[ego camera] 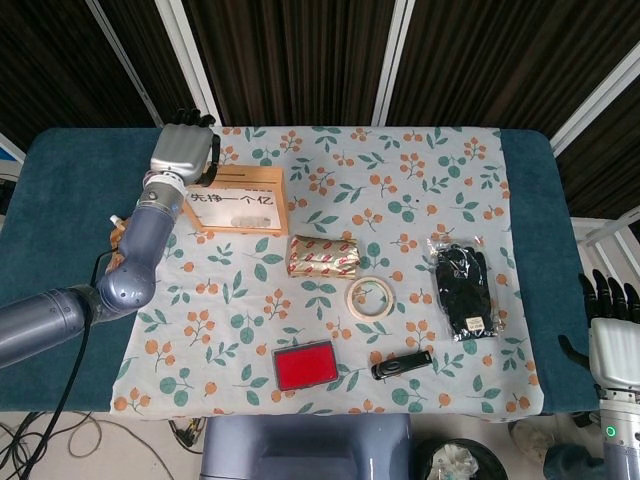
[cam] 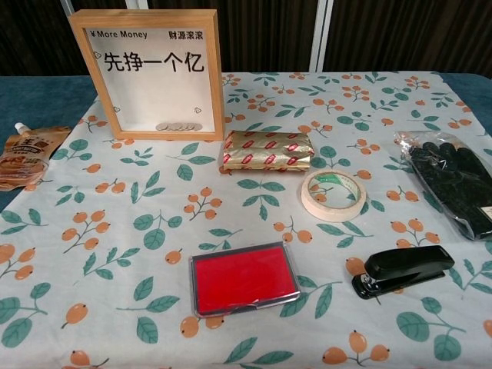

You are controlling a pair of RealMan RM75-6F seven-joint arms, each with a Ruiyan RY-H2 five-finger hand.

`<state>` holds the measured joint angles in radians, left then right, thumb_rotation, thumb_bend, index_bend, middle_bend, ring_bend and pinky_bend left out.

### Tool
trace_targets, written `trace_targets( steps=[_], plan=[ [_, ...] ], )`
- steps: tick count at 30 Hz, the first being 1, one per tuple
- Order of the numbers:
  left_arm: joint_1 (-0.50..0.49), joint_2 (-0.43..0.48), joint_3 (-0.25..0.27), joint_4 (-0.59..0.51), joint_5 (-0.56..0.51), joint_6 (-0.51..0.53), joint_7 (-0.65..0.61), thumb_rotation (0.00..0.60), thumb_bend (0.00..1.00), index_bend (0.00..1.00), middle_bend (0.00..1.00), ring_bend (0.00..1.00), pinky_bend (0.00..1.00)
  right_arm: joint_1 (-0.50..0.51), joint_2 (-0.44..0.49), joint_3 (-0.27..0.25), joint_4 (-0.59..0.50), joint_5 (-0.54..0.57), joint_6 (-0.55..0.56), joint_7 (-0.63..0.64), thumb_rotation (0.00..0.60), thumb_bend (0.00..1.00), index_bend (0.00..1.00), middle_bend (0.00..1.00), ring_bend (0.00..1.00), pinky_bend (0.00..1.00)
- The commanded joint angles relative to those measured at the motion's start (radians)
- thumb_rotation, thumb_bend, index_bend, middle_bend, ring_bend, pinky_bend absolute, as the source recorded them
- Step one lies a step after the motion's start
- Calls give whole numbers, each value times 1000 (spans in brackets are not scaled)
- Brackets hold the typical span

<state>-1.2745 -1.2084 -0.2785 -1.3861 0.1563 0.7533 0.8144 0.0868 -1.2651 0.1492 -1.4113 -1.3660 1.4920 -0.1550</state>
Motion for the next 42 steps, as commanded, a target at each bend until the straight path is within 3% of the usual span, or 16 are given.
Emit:
trace_targets(
  steps=[1, 32, 42],
  plan=[
    [0, -23, 12, 28, 12, -7, -22, 600, 528, 720, 127, 0, 0, 1, -1, 1, 1, 1, -1, 1, 600, 301, 0, 0, 0, 0],
    [-54, -66, 78, 53, 15, 3, -58, 600, 511, 715, 118, 0, 0, 0, 0, 10, 4, 15, 2, 0, 600, 301, 0, 0, 0, 0],
    [-65, -72, 104, 62, 1, 9, -40, 600, 491, 567, 93, 0, 0, -1, 2, 12, 1, 20, 3, -8, 600, 301, 0, 0, 0, 0]
  ],
)
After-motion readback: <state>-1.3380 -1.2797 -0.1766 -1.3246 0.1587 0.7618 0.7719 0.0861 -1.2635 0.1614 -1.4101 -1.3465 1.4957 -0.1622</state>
